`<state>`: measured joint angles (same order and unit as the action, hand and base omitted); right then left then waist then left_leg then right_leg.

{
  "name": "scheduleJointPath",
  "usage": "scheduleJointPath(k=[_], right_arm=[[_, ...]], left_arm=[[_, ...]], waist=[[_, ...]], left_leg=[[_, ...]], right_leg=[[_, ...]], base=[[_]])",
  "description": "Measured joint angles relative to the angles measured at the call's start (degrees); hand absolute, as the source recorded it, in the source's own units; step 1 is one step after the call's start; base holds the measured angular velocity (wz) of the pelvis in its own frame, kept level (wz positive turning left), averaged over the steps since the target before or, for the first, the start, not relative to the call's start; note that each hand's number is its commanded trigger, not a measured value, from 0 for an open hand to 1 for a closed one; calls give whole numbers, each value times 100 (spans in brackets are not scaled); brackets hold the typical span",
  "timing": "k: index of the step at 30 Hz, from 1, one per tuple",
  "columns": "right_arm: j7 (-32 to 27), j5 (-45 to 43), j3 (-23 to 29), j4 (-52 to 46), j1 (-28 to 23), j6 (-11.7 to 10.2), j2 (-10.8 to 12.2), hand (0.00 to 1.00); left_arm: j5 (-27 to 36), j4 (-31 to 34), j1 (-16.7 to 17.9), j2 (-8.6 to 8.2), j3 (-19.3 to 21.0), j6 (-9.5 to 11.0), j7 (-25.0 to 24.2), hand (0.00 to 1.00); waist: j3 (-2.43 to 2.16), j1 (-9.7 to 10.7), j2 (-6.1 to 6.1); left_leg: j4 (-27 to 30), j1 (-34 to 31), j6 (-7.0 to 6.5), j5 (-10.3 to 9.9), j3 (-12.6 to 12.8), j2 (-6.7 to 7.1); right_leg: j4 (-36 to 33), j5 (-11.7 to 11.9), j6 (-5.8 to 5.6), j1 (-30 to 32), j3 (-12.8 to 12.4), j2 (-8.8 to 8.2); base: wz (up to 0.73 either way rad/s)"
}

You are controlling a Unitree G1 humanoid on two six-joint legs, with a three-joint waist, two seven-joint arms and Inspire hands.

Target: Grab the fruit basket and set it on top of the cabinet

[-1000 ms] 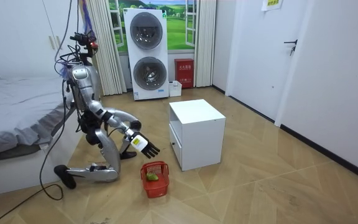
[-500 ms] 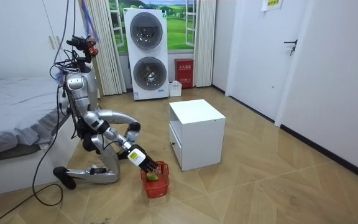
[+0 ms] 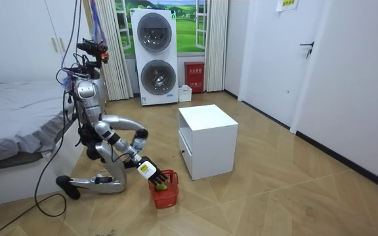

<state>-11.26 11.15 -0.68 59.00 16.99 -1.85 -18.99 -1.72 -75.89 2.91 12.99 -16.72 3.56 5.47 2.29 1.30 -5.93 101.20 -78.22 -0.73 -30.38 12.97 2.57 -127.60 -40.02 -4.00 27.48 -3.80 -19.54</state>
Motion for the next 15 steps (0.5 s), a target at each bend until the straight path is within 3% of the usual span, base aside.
scheduleJointPath(k=[8,15], right_arm=[[273,213,-98,130,213,2,-191,0],[409,422,-268,654,345,-3,-466,0]], left_arm=[[-2,57,-14,2,-46,-8,-78,0],[14,63,-1,29,-218,-64,-246,0]], waist=[[4,-55,78],[22,-241,86]], left_leg=[[-34,-72,-60,28,144,-73],[-35,-80,-98,48,196,-84]], right_leg=[[-56,-16,-21,172,-68,-86],[-71,-20,-23,179,-64,-122]], base=[[0],[0]])
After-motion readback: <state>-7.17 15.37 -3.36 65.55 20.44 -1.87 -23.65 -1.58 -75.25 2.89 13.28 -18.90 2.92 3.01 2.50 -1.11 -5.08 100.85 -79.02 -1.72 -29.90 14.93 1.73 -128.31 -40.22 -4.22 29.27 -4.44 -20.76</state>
